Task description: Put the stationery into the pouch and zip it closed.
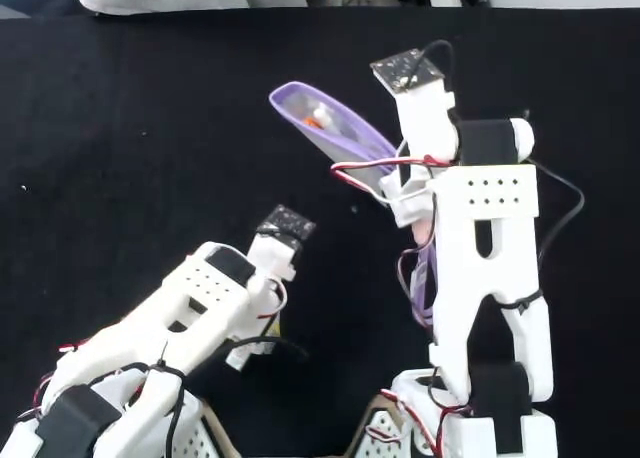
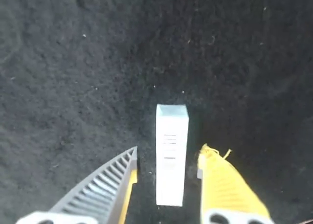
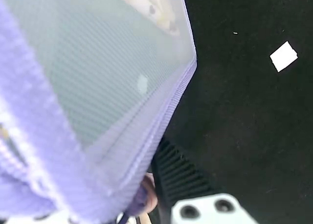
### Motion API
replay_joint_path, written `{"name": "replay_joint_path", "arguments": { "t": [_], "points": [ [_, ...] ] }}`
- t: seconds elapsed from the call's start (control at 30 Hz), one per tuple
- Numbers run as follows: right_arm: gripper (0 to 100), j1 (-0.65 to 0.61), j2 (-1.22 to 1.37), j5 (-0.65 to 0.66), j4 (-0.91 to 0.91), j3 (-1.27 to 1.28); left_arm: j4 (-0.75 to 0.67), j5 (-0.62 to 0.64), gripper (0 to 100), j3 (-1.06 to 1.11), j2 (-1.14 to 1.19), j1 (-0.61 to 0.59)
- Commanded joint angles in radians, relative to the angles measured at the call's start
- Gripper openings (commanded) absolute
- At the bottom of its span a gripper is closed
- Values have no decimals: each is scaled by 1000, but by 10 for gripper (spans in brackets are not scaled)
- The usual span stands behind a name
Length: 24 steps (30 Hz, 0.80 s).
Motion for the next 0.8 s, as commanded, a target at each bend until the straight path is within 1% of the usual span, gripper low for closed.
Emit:
{"name": "replay_joint_path", "arguments": {
  "t": [0.0, 0.1, 0.2, 0.37, 0.43, 0.6, 0.77],
  "points": [
    [11, 2, -31, 2, -5, -4, -23, 2, 205, 12, -2, 4],
    [11, 2, -31, 2, -5, -4, -51, 2, 205, 44, -2, 4],
    [11, 2, -31, 2, -5, -4, -48, 3, 195, 51, -3, 5],
    [11, 2, -31, 2, -5, -4, -51, 3, 80, 36, -6, 5],
    [11, 2, -31, 2, -5, -4, -51, 3, 50, 19, -5, 5],
    [11, 2, -31, 2, -5, -4, -48, 3, 40, -24, -15, -4],
    [11, 2, -31, 2, -5, -4, -41, 9, 39, -143, -17, -25]
  ]
}}
